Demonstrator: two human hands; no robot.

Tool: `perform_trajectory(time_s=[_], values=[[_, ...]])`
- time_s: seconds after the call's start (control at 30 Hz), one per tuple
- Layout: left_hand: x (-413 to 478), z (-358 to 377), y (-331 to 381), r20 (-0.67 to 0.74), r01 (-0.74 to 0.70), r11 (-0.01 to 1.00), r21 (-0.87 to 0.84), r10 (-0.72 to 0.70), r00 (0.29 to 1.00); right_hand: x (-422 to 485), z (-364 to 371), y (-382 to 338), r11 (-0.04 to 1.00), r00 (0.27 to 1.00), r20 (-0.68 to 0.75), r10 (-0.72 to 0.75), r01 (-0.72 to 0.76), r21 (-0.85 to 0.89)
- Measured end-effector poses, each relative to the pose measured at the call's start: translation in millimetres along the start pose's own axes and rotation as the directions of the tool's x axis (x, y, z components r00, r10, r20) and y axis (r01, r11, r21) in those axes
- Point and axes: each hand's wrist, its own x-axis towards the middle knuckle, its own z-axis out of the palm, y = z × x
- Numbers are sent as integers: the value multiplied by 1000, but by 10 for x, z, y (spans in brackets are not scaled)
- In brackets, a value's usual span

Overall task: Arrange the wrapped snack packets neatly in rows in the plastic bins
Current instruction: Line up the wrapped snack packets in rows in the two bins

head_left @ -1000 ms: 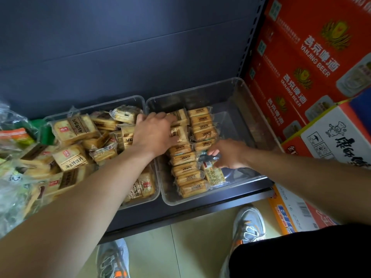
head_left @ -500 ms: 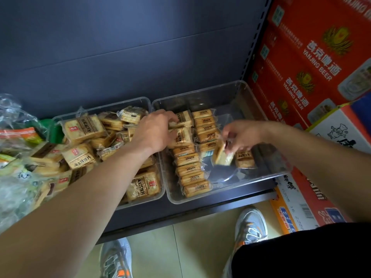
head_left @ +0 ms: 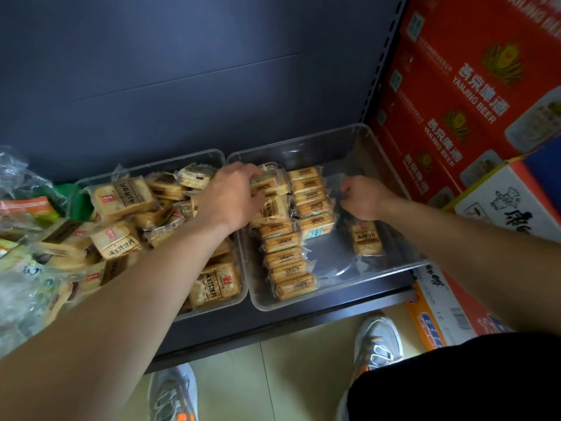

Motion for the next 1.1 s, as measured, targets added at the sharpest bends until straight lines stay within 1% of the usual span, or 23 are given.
perform_trajectory(time_s=[0.07,0.1,0.13,0.2,0.37,0.43,0.47,0.53,0.6,0.67,0.73,0.8,0.9,1.1], values=[[8,63,60,43,-36,996,85,32,999,-21,89,151,981,994,111,23,-2,-193],[21,87,74,61,-53,990,133,45,997,-30,132,191,969,984,175,28,17,-248],[36,106,74,74,-65,983,173,53,996,-38,169,211,960,973,228,28,37,-278],[71,112,40,86,-70,977,200,54,995,-48,234,223,941,952,305,19,86,-328],[125,74,-63,100,-69,984,165,53,994,-37,273,235,873,925,379,28,162,-461],[122,73,-62,106,-74,982,171,57,993,-53,207,220,852,905,425,27,201,-483],[120,67,-57,111,-74,982,174,55,992,-60,139,205,856,887,461,17,225,-465],[120,29,-50,131,-61,985,163,39,991,-79,-50,158,898,860,510,-23,243,-368],[123,-30,-56,156,-34,990,139,12,988,-116,-245,72,950,876,474,-89,218,-224],[132,-77,-88,160,-10,991,131,-11,987,-117,-333,-43,981,920,361,-155,185,-51],[154,-98,-123,146,-23,986,166,-1,989,-85,-307,-185,979,949,243,-202,193,58],[222,-82,-139,125,-63,974,219,36,992,-30,-241,-300,976,964,161,-213,201,89],[403,-16,-145,139,-49,966,254,14,990,100,-144,-362,975,982,52,-182,173,138],[654,115,-169,146,-94,925,368,42,988,314,23,-333,977,994,-63,-95,105,183]])
